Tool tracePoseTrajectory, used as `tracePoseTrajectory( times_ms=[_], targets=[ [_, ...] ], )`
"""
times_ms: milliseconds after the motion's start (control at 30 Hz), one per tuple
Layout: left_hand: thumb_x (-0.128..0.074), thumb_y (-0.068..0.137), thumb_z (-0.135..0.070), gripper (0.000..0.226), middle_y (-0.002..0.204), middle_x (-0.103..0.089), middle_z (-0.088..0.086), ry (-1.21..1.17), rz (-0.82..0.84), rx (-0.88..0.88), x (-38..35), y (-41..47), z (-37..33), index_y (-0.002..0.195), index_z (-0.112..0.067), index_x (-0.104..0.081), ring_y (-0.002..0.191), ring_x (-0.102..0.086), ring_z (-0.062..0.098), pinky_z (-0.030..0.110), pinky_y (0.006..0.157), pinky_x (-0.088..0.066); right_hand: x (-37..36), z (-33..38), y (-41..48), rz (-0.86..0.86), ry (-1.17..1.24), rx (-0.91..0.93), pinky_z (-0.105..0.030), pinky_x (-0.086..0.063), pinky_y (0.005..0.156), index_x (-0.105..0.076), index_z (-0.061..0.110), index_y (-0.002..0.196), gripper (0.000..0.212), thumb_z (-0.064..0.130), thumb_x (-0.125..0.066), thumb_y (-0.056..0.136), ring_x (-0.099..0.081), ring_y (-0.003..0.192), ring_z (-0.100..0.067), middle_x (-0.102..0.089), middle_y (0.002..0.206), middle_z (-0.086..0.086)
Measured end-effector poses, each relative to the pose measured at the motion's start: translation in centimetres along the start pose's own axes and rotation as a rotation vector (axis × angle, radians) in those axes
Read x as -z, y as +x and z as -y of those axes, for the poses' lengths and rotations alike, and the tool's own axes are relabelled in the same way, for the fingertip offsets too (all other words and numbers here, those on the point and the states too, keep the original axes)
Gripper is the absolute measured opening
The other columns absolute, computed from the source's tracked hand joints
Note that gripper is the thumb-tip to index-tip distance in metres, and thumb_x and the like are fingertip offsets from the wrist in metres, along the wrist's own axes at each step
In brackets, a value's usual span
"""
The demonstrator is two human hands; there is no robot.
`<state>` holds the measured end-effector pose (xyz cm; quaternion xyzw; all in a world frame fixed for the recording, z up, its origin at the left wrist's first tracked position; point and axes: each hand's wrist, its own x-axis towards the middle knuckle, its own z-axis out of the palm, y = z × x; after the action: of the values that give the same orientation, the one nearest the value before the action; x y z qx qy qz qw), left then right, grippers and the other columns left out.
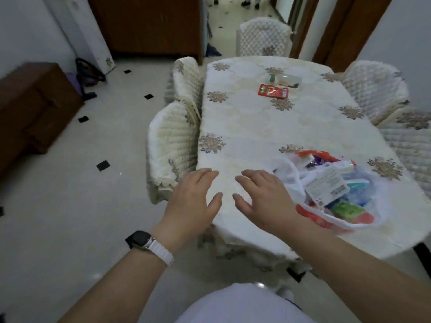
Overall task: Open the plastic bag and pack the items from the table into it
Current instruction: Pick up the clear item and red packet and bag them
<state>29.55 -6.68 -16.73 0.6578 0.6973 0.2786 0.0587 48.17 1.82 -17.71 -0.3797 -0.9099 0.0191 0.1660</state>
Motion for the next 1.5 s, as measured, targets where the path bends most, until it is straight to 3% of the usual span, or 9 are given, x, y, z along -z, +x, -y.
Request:
tracePoseTrajectory(
  times_ms=[167,433,900,1200,1500],
  targets=[
    [-0.049,0.088,-0.04,0.051,0.13,-0.061,0.004,0.104,-0.092,0.175,6.9,-6.6,8.3,0.13,-0.013,-0.06,0.119,-0.054,0.023,0.041,0.099,-0.047,-3.1,10.5,4.5,0.017,0.06,0.224,-0.04,-0.048,0.085,-0.067,0.014,0.114,0.042,0.043,-0.054,0.088,-0.061,0.103,-0.03,-0.066,0.115,-0.007],
    [-0.046,0.09,-0.041,0.051,0.129,-0.06,0.008,0.344,-0.164,0.41,13.9,-14.5,17.6,0.131,-0.014,-0.059,0.118,-0.056,0.027,0.04,0.097,-0.045,-6.9,22.9,11.2,0.082,0.093,0.506,-0.041,-0.046,0.093,-0.064,0.016,0.121,0.046,0.046,-0.051,0.089,-0.059,0.112,-0.028,-0.064,0.123,-0.005],
    [-0.045,0.091,-0.045,0.05,0.133,-0.059,0.007,0.483,-0.088,0.688,22.0,-14.9,36.6,0.131,-0.019,-0.059,0.122,-0.054,0.028,0.044,0.102,-0.041,-19.4,39.1,27.6,0.176,0.231,0.705,-0.041,-0.047,0.092,-0.064,0.014,0.117,0.047,0.047,-0.05,0.087,-0.061,0.109,-0.031,-0.065,0.121,-0.008],
    [-0.051,0.092,-0.044,0.049,0.135,-0.058,0.006,0.562,-0.075,0.749,29.4,-9.0,46.8,0.134,-0.021,-0.057,0.124,-0.054,0.027,0.045,0.103,-0.043,-22.0,47.3,39.7,0.124,0.263,0.78,-0.042,-0.046,0.095,-0.063,0.014,0.12,0.05,0.049,-0.047,0.088,-0.058,0.114,-0.032,-0.063,0.125,-0.009],
    [-0.044,0.091,-0.044,0.05,0.131,-0.061,0.01,0.493,-0.067,0.568,31.2,-1.7,60.5,0.13,-0.017,-0.062,0.119,-0.057,0.031,0.043,0.1,-0.044,-27.2,49.5,50.1,0.088,0.162,0.672,-0.043,-0.047,0.093,-0.065,0.013,0.117,0.047,0.047,-0.05,0.088,-0.059,0.112,-0.032,-0.064,0.122,-0.01]
  ],
)
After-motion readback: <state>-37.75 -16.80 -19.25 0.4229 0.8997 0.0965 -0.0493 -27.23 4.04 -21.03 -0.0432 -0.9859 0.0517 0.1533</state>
